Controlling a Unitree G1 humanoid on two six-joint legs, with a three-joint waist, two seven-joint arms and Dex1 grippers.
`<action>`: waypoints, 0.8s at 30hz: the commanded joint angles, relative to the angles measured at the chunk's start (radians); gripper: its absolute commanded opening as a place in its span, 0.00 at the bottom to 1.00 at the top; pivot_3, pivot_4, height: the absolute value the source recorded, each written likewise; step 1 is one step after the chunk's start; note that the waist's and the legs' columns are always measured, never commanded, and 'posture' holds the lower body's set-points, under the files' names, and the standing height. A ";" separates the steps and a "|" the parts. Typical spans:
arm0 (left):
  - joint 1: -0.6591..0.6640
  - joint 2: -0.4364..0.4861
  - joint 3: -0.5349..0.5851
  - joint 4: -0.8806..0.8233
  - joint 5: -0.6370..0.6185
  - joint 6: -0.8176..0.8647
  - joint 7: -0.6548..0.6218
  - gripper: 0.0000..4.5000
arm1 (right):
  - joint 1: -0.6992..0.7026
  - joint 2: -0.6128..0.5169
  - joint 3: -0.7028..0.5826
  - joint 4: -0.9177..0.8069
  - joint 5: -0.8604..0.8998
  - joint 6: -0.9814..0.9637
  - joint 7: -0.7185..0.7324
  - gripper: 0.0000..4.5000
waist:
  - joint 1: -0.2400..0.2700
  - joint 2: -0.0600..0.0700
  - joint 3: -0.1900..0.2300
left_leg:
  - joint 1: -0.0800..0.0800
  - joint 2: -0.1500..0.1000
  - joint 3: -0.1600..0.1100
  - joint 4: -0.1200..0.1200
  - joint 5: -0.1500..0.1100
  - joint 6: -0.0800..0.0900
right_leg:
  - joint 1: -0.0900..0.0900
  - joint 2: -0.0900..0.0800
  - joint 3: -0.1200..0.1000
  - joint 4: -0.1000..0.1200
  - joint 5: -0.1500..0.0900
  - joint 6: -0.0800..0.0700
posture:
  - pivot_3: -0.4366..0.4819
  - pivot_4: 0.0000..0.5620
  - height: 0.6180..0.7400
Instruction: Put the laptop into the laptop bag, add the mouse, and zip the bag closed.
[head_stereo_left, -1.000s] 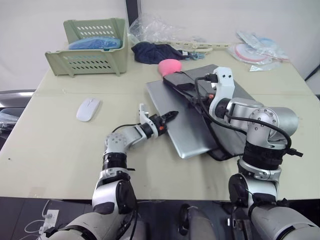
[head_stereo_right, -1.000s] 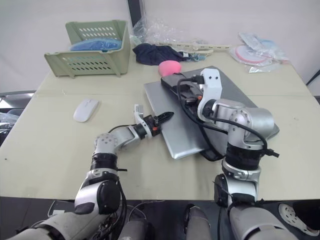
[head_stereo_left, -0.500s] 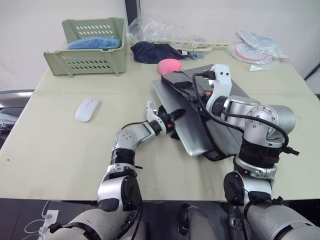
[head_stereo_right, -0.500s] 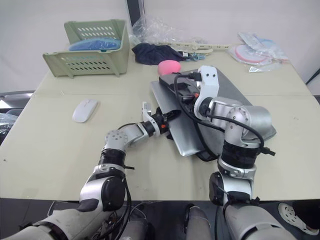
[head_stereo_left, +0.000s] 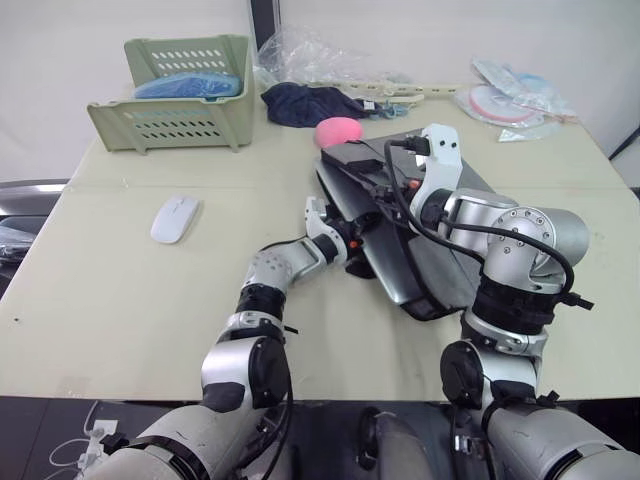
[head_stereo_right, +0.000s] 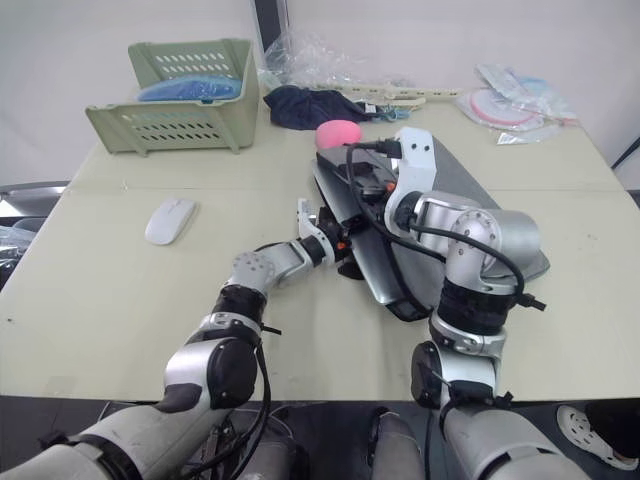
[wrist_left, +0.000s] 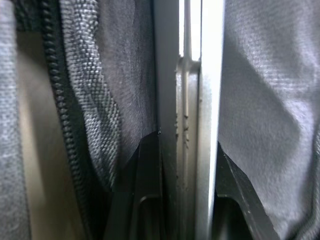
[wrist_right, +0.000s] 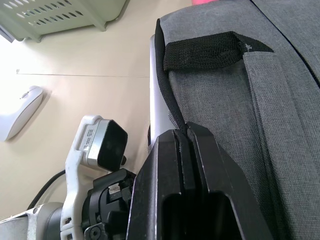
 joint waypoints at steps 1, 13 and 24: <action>-0.058 -0.049 -0.003 0.022 -0.017 -0.012 -0.064 0.09 | -0.039 0.015 -0.003 -0.048 0.022 0.004 -0.010 0.02 | 0.000 0.000 0.000 | 0.000 0.000 0.000 0.000 0.000 0.000 | 0.000 0.000 0.000 0.000 0.000 0.000 | 0.48 0.27 1.00; -0.121 -0.070 0.003 0.150 0.027 -0.118 -0.089 0.09 | -0.046 0.052 -0.008 -0.063 0.028 0.018 -0.022 0.02 | -0.001 0.000 0.000 | 0.000 0.000 0.000 0.000 0.000 0.000 | 0.000 0.000 0.000 0.000 0.000 0.000 | 0.48 0.27 1.00; -0.145 -0.080 0.025 0.209 0.031 -0.149 -0.112 0.41 | -0.045 0.068 -0.015 -0.079 0.027 0.032 -0.031 0.00 | -0.007 0.000 0.000 | 0.000 0.000 0.000 -0.001 0.000 0.000 | 0.000 0.000 -0.001 0.000 0.000 0.000 | 0.48 0.27 1.00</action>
